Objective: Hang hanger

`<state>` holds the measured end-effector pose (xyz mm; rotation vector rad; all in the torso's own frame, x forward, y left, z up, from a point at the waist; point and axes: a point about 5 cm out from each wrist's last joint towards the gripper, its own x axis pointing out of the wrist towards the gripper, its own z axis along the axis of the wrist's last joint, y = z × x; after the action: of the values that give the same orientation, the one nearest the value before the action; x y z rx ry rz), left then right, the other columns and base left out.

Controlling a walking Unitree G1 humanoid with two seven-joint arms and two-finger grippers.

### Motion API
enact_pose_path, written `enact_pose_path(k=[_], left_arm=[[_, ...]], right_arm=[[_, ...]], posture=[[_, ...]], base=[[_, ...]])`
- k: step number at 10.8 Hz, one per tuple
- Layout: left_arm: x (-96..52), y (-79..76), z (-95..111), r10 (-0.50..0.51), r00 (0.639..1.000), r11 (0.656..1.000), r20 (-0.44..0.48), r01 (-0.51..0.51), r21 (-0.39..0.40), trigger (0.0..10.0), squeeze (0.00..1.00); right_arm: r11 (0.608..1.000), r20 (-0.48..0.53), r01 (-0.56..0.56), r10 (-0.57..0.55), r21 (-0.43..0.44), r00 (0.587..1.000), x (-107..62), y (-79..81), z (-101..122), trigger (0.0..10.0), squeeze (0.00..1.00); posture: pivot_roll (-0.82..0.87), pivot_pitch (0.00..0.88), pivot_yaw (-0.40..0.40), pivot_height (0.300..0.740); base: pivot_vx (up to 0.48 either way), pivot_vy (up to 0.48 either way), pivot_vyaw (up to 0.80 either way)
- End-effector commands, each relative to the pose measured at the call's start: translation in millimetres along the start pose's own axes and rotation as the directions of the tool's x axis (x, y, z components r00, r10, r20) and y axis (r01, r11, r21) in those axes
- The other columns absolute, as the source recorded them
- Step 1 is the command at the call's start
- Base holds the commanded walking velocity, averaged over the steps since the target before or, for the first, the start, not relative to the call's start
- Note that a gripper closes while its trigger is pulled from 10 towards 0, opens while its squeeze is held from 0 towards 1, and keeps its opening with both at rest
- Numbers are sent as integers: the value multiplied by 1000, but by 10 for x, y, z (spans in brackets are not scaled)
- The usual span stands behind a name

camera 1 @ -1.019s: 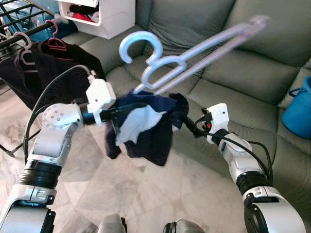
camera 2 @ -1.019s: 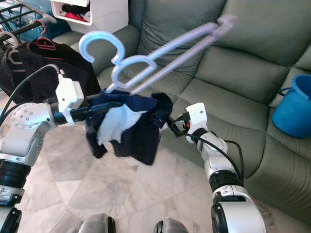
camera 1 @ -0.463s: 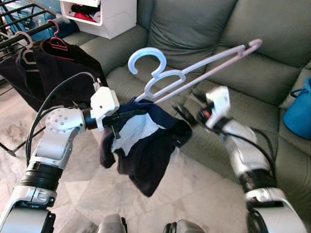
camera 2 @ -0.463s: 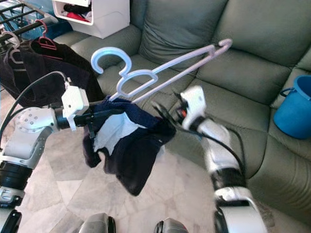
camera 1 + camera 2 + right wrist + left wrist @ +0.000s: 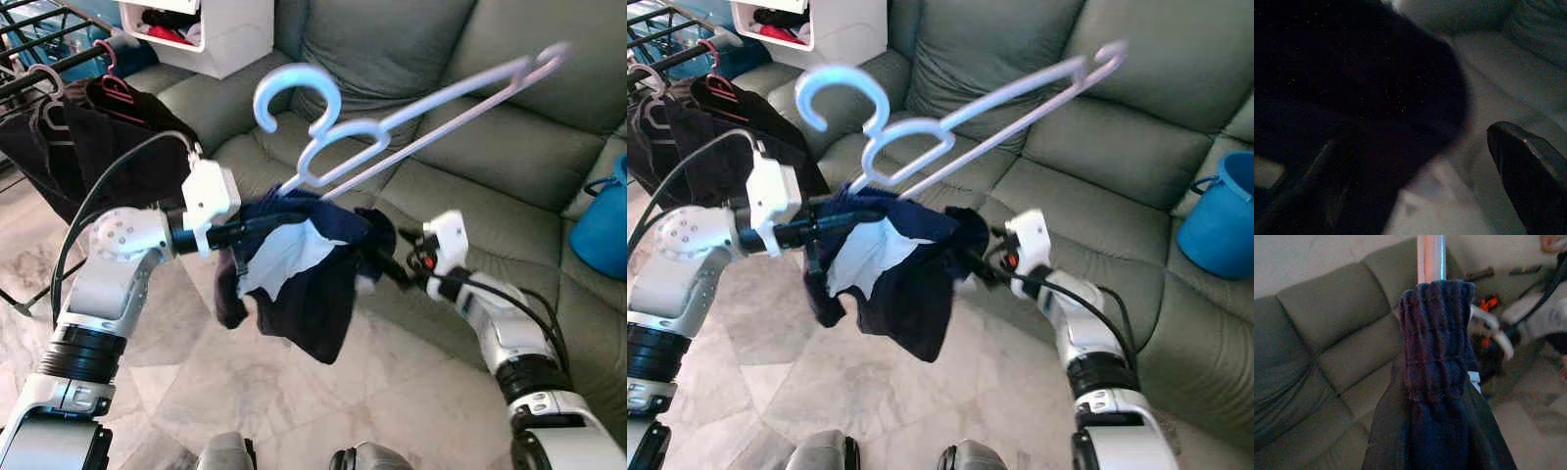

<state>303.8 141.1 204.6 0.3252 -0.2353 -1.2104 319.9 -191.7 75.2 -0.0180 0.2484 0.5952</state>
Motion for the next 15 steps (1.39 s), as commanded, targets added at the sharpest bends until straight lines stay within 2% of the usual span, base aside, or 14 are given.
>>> enact_pose_path(k=[1, 2, 3, 4, 5, 6, 8, 9, 11, 12, 13, 14, 15], left_arm=[[34, 52, 222, -15, 997, 999, 76, 11, 45, 0, 0], [58, 7, 301, -49, 992, 999, 115, 47, 14, 0, 0], [60, -38, 273, -72, 992, 997, 100, 72, 4, 0, 0], [52, -70, 198, -88, 994, 996, 61, 88, 9, 0, 0], [39, -151, 19, -114, 993, 993, 5, 114, -14, 0, 0], [18, -252, -129, -176, 983, 984, -50, 175, -21, 0, 0], [9, -322, -177, -237, 969, 971, -75, 236, -19, 0, 0], [64, -322, -87, -281, 957, 960, -70, 281, -6, 0, 0], [140, -269, 66, -312, 949, 949, -43, 314, 37, 0, 0], [155, -240, 98, -322, 946, 944, -47, 324, 60, 0, 0], [152, -201, 79, -322, 944, 942, -69, 327, 80, 0, 0], [149, -193, 65, -323, 943, 940, -74, 329, 85, 0, 0], [163, -202, 98, -332, 941, 938, -59, 336, 86, 0, 0]], right_arm=[[999, -14, 41, -41, -7, 999, -34, -80, -7, 10000, 0], [994, -28, 109, -109, -11, 994, -73, -170, -34, 10000, 0], [992, 5, 124, -124, -2, 992, -61, -192, 28, 10000, 0], [995, 33, 98, -98, 15, 995, -33, -167, 90, 10000, 0], [1000, 45, 20, -20, 3, 999, 13, -87, 168, 10000, 0], [999, 9, -38, 39, -31, 999, 8, -59, 160, 10000, 0], [997, -99, -63, 59, -42, 993, -44, -101, -3, 10000, 0], [996, -182, -77, 84, 44, 980, -90, -116, -213, 10000, 0], [986, -192, -145, 160, 88, 968, -74, -27, -269, 10000, 0], [978, -157, -183, 196, 97, 968, -42, 13, -208, 10000, 0], [967, -54, -229, 235, 109, 970, -13, 10, -17, 10000, 0], [963, -32, -240, 246, 121, 969, -17, -4, 36, 10000, 0], [957, -65, -270, 278, 110, 958, -52, -15, 6, 10000, 0]], posture=[[-36, 0, -44, 740], [-35, 0, -44, 740], [-35, 0, -44, 740], [-35, 0, -44, 740], [-37, 0, -44, 740], [-38, 0, -49, 740], [-43, 0, -50, 740], [-35, 14, -49, 740], [-26, 34, -46, 740], [-19, 51, -43, 740], [-17, 59, -38, 740], [-18, 61, -37, 740], [-22, 67, -34, 740]], base=[[0, 0, 0], [0, 0, 0], [0, 0, 0], [0, 0, 0], [0, 0, 0], [0, 0, 0], [0, 0, 0], [0, 0, 0], [0, 0, 0], [0, 0, 0], [0, 0, 0], [0, 0, 0], [0, 0, 0]])
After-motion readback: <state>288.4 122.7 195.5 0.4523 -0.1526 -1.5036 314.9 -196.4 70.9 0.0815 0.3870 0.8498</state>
